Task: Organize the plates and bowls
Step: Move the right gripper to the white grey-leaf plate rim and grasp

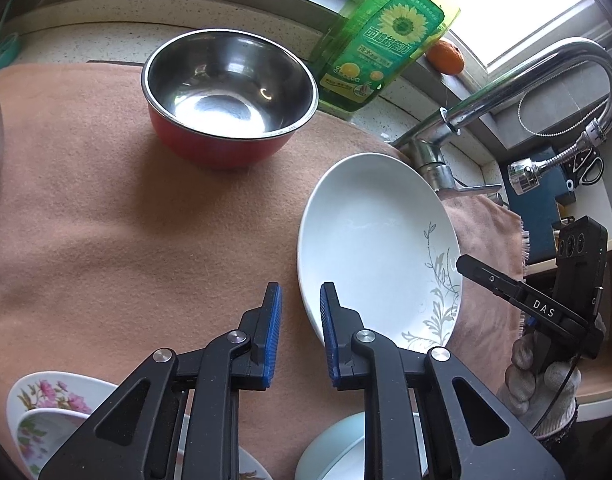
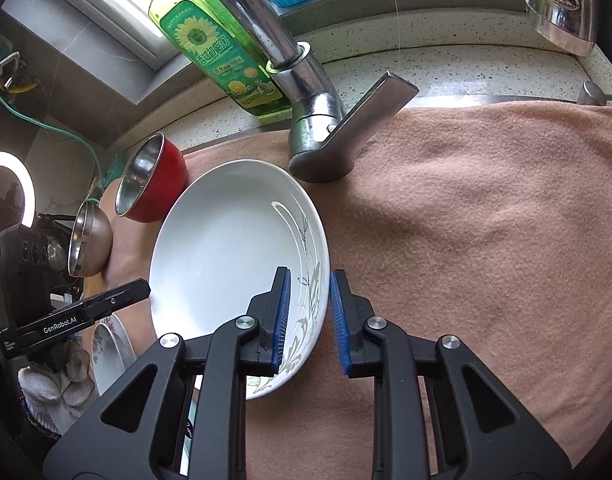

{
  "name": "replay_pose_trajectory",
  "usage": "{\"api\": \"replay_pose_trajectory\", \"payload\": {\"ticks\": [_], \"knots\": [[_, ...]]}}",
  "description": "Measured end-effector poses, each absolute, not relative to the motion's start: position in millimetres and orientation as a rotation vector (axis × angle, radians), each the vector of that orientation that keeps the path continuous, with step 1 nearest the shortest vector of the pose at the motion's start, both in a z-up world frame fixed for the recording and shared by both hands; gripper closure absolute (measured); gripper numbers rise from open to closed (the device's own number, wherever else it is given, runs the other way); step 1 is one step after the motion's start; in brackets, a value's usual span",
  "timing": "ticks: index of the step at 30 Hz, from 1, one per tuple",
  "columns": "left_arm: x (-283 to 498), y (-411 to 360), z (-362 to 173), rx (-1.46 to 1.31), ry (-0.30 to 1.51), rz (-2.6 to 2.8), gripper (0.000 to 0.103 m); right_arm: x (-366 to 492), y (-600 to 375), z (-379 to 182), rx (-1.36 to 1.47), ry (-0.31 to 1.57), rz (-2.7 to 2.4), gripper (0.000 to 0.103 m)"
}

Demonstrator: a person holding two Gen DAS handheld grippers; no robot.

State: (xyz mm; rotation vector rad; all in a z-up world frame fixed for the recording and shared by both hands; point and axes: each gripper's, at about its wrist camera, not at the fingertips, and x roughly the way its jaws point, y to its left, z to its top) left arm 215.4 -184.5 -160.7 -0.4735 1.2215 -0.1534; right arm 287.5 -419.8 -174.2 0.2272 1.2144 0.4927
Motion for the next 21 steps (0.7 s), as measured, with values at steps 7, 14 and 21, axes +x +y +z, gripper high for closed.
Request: {"api": "replay_pose_trajectory", "payload": {"ticks": [7, 14, 21], "knots": [[219, -188, -169, -0.472, 1.244, -0.166, 0.094, 293, -417, -182, 0.229, 1.243, 0.492, 0.090], [225, -193, -174, -0.435, 1.254, -0.179, 0.095, 297, -419, -187, 0.220, 1.250, 0.488, 0.095], [228, -197, -174, -0.404, 1.264, -0.182, 0.097, 294, -412, -186, 0.179, 1.243, 0.486, 0.097]]}}
